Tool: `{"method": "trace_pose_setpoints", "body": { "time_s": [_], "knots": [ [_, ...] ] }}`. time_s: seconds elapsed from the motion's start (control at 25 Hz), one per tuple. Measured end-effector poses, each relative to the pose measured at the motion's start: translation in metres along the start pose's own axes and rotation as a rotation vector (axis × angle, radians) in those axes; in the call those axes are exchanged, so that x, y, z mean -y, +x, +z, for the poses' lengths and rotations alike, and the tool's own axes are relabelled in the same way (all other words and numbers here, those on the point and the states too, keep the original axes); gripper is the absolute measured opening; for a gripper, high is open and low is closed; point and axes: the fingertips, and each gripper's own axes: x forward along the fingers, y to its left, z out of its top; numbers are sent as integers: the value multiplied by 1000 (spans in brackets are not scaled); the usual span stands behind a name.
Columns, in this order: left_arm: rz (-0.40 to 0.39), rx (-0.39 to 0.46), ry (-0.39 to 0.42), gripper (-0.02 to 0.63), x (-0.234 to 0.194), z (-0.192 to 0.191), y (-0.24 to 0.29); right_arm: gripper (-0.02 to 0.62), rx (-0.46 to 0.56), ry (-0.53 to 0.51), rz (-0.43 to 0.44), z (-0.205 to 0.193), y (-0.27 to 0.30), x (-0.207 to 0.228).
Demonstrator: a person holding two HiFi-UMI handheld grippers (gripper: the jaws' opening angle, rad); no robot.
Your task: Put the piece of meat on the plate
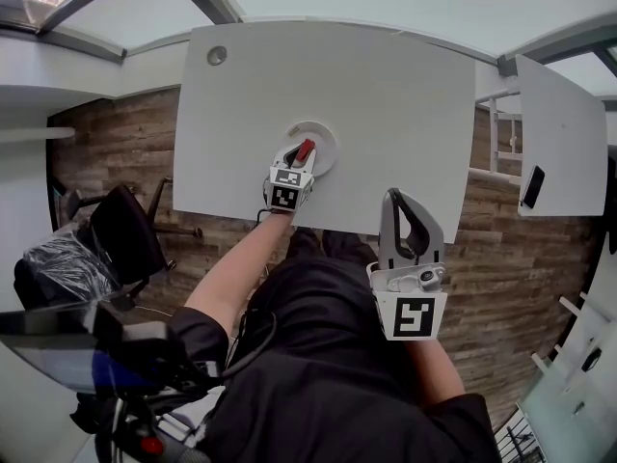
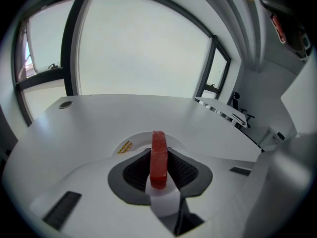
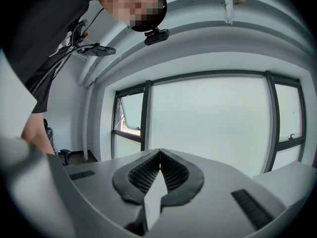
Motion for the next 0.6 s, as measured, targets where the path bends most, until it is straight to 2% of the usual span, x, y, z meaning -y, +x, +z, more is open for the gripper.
{"method": "trace_pose_setpoints", "body": {
  "time_s": [0.16,0.28,0.4,0.6],
  "knots": [
    [-1,1,-32,98,-3,-2,0,6,-1,-9,-5,-1,-3,0],
    [-24,27,-111,98,-5,0,1,6,-1,-12,-7,-1,-5,0],
    [-55,15,-182,98,0,-2,2,6,0,-11,-10,-1,-6,0],
    [-83,7,-195,97,11,-5,2,6,3,-25,-6,1,-6,-3]
  ]
}}
